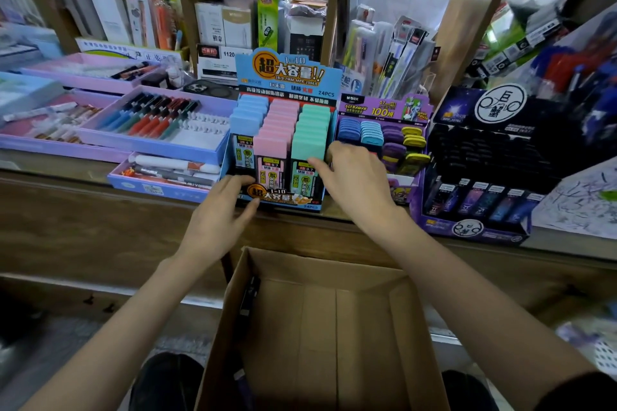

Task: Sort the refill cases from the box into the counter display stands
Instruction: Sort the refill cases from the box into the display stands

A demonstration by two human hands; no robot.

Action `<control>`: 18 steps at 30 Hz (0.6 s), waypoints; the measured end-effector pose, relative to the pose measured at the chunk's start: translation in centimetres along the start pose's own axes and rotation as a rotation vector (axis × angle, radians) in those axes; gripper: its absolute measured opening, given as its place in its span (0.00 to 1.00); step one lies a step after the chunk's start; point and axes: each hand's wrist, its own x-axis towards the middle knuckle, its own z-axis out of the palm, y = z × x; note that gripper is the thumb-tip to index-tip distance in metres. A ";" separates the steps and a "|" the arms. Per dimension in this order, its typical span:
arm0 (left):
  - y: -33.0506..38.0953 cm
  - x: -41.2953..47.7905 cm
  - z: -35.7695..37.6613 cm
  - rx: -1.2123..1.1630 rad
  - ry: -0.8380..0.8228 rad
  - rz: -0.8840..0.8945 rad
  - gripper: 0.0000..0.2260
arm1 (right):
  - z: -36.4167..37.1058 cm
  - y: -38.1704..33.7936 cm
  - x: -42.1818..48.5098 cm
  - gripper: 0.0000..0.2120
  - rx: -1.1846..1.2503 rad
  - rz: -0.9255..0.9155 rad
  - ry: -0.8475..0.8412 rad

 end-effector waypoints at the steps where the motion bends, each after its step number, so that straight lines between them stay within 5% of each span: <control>1: 0.1 -0.3 -0.2 0.001 0.024 0.022 0.14 | -0.1 0.2 -0.3 0.16 -0.023 0.008 0.016; 7: -2.6 -5.6 0.4 -0.044 0.020 -0.018 0.09 | 1.5 2.3 -5.8 0.13 0.347 -0.037 -0.009; 13: -8.6 -12.3 6.0 -0.122 -0.322 -0.503 0.16 | 9.8 3.6 -14.3 0.12 0.402 -0.044 -0.625; 18: -9.9 -14.8 8.6 -0.302 -0.383 -0.629 0.13 | 17.9 1.4 -17.4 0.20 0.354 -0.103 -0.910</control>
